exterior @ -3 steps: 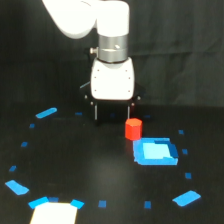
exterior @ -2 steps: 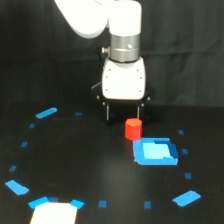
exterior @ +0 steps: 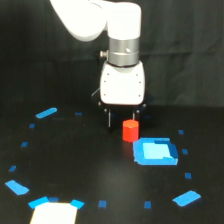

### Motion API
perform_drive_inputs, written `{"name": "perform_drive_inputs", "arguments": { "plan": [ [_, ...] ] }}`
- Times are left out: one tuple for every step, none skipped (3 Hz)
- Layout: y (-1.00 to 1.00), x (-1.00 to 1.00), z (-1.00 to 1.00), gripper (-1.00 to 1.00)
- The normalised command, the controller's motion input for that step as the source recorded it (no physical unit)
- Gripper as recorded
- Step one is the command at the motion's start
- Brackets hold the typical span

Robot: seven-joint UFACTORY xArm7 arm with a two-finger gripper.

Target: Pick up the red object from the table

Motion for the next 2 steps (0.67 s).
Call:
{"name": "perform_drive_inputs", "arguments": {
  "plan": [
    [-0.21, -0.58, -0.12, -1.00],
    [-0.41, -0.26, 1.00, -1.00]
  ]
}}
